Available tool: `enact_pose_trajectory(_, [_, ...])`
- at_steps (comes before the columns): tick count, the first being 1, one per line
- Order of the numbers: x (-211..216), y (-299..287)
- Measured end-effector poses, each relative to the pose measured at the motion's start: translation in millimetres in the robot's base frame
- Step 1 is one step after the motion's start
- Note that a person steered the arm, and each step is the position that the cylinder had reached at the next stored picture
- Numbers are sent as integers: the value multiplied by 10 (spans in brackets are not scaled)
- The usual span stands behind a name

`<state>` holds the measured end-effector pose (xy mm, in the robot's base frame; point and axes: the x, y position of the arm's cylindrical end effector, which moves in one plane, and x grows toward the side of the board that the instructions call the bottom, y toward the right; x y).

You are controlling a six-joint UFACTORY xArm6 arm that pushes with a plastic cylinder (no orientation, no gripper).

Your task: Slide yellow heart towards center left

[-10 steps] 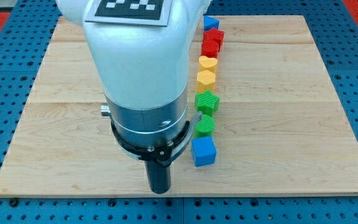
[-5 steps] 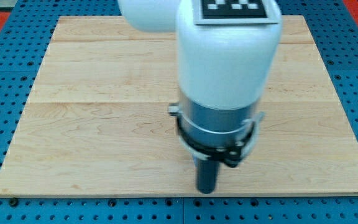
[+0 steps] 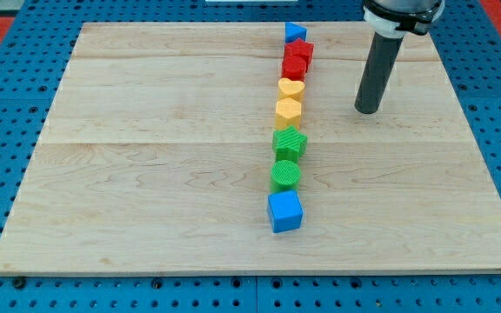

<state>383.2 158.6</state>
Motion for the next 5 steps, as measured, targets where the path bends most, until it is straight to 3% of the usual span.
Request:
enact_pose_trajectory(3, [-20,145])
enact_pose_trajectory(5, [-18,-441])
